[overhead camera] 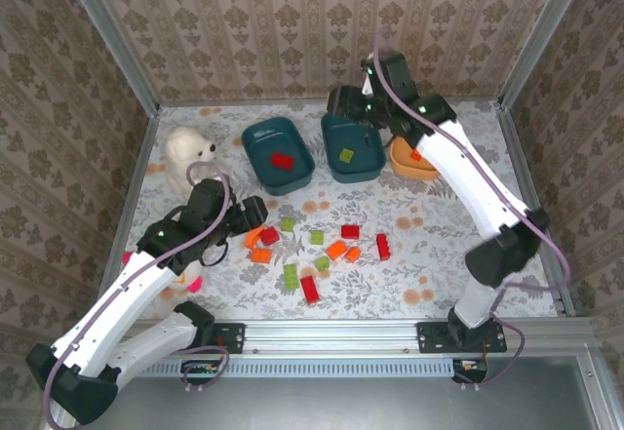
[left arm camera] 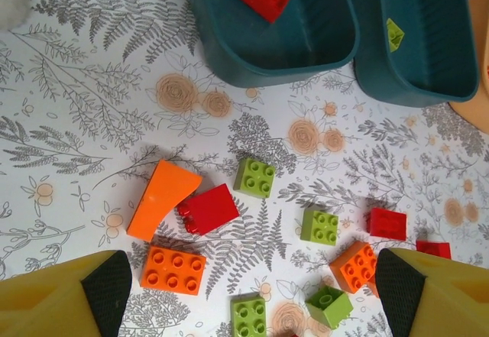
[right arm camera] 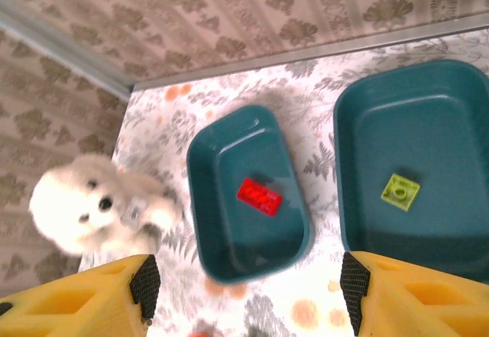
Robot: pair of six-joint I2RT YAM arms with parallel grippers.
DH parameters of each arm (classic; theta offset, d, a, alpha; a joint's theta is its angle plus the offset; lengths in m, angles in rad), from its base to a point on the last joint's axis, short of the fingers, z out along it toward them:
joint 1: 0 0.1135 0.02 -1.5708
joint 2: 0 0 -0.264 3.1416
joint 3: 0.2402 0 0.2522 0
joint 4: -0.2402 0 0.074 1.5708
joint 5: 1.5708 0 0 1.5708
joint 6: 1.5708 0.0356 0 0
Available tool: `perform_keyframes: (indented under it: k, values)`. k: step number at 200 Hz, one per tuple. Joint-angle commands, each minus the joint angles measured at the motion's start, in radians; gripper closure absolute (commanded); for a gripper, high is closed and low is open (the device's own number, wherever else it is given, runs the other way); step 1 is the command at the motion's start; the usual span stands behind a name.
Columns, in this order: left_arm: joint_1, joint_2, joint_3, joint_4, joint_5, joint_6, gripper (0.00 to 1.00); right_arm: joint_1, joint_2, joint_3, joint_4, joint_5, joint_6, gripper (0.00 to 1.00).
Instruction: Sort the legos into containers by color
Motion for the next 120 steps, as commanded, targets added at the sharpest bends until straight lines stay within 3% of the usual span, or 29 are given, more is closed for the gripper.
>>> perform_keyframes:
  k: [1, 66, 120]
  values:
    - [0.010, -0.016, -0.014, -0.038, -0.011, -0.012, 0.14, 0.034, -0.117, -0.173, 0.099, 0.024, -0.073, 0.32]
    - [0.031, -0.007, -0.039, -0.074, 0.010, -0.001, 0.15, 0.176, -0.473, -0.627, 0.207, 0.069, -0.156, 0.31]
    - [0.040, 0.008, -0.078, -0.056, 0.027, -0.015, 0.16, 0.278, -0.554, -0.810, 0.180, 0.112, -0.198, 0.31]
